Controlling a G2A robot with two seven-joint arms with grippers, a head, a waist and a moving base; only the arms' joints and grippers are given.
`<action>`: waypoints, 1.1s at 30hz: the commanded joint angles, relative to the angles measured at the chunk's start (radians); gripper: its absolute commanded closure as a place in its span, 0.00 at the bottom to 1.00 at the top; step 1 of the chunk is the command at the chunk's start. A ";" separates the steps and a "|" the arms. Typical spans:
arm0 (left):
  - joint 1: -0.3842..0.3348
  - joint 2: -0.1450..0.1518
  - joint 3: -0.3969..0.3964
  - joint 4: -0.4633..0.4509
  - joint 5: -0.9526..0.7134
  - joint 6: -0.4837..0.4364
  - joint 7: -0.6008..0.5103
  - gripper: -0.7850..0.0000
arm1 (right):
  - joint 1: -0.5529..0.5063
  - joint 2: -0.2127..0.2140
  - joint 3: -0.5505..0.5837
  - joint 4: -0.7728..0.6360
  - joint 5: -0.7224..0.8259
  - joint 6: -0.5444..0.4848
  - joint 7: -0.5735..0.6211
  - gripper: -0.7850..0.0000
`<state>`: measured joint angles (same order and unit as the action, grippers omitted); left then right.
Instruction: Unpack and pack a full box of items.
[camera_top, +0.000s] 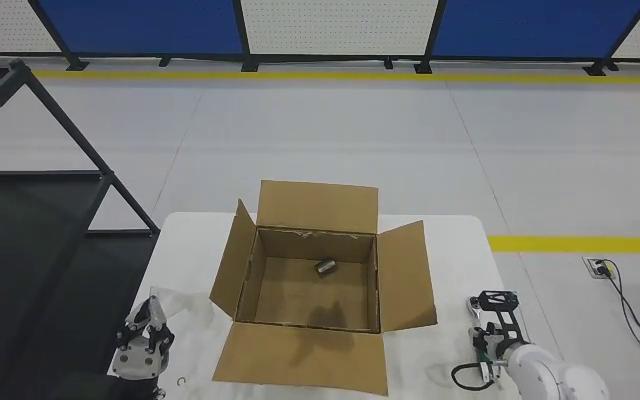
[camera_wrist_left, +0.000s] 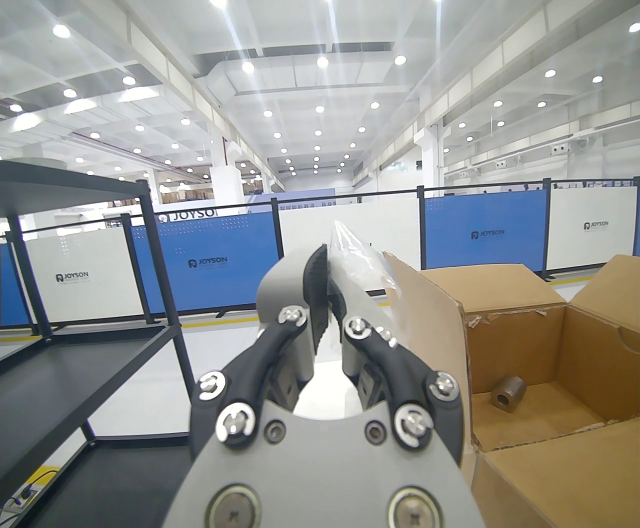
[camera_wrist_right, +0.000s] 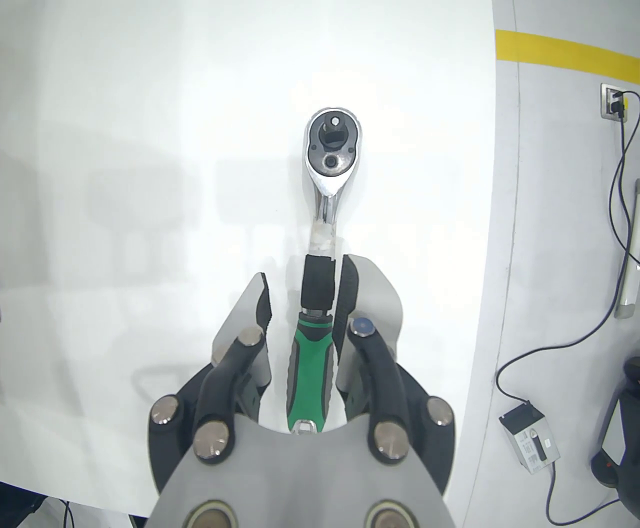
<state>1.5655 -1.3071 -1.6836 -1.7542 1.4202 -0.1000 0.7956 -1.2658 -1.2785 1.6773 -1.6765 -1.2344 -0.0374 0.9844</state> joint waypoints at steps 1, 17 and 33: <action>0.002 0.000 -0.001 -0.001 -0.001 0.001 0.003 1.00 | 0.007 0.001 -0.003 0.012 0.004 -0.003 0.001 0.61; 0.006 0.000 -0.008 0.004 -0.016 0.007 0.022 1.00 | 0.061 0.014 -0.026 0.099 0.002 -0.020 -0.012 1.00; -0.006 0.001 -0.018 0.012 -0.023 0.006 0.020 1.00 | -0.035 0.030 0.080 -0.183 0.184 -0.085 -0.084 1.00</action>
<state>1.5602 -1.3058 -1.7013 -1.7439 1.3990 -0.0932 0.8150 -1.2878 -1.2495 1.7496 -1.8105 -1.0621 -0.1150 0.9024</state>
